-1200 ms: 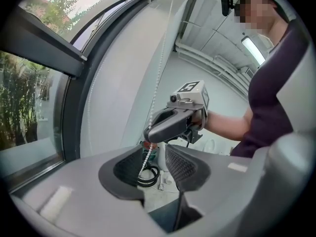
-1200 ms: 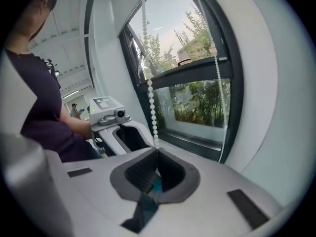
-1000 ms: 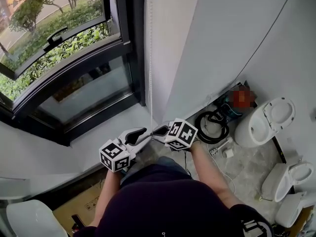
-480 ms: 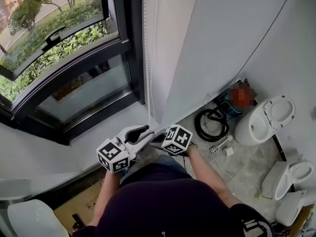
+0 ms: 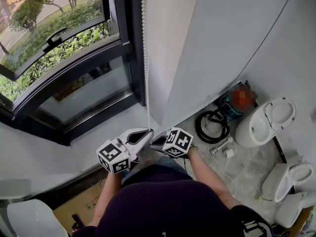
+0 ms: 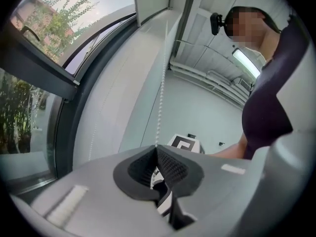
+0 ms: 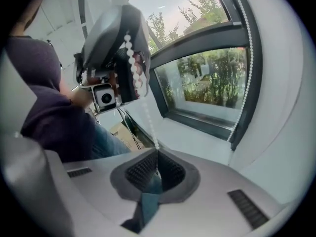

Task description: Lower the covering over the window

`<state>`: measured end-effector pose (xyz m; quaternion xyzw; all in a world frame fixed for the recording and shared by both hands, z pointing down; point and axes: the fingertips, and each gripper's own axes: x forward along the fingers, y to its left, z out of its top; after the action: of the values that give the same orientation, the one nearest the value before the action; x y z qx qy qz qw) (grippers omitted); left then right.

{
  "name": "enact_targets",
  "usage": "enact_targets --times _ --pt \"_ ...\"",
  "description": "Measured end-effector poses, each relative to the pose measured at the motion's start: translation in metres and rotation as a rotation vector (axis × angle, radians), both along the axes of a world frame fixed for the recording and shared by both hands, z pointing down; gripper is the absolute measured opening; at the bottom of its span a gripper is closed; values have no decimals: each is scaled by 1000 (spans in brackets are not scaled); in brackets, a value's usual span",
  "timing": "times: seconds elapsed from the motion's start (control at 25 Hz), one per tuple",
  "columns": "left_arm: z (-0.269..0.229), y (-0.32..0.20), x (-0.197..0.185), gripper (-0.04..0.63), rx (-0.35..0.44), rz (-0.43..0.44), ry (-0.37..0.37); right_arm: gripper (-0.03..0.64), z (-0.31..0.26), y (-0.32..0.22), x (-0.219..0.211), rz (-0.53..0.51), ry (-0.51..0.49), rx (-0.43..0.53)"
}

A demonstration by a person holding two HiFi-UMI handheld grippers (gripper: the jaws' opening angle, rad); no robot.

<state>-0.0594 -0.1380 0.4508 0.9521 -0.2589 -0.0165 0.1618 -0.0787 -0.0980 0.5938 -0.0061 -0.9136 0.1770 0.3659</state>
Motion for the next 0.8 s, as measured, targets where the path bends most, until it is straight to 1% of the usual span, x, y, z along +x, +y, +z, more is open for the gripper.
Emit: enact_targets --times 0.08,0.2,0.24,0.32,0.36,0.48,0.6,0.64,0.72,0.8 --pt "4 -2 0 11 -25 4 1 14 3 -2 3 3 19 10" --pt "24 3 6 11 -73 34 -70 14 21 3 13 -50 127 49" --pt "30 5 7 11 -91 38 -64 14 26 5 15 -60 145 50" --pt "33 6 6 11 -123 34 -17 14 29 8 15 -50 137 30" --pt "33 5 6 11 -127 30 -8 14 29 8 15 -42 129 23" --pt "34 1 2 11 -131 20 -10 14 29 6 15 -36 126 25" --pt "35 0 0 11 -144 13 16 14 29 6 16 -35 135 35" --pt "37 -1 0 11 -148 15 11 14 29 5 16 -39 144 40" --pt "46 -1 -1 11 -155 14 -27 14 34 8 20 -57 179 51" --pt "53 1 -3 11 -174 7 -22 14 40 13 22 -65 195 48"
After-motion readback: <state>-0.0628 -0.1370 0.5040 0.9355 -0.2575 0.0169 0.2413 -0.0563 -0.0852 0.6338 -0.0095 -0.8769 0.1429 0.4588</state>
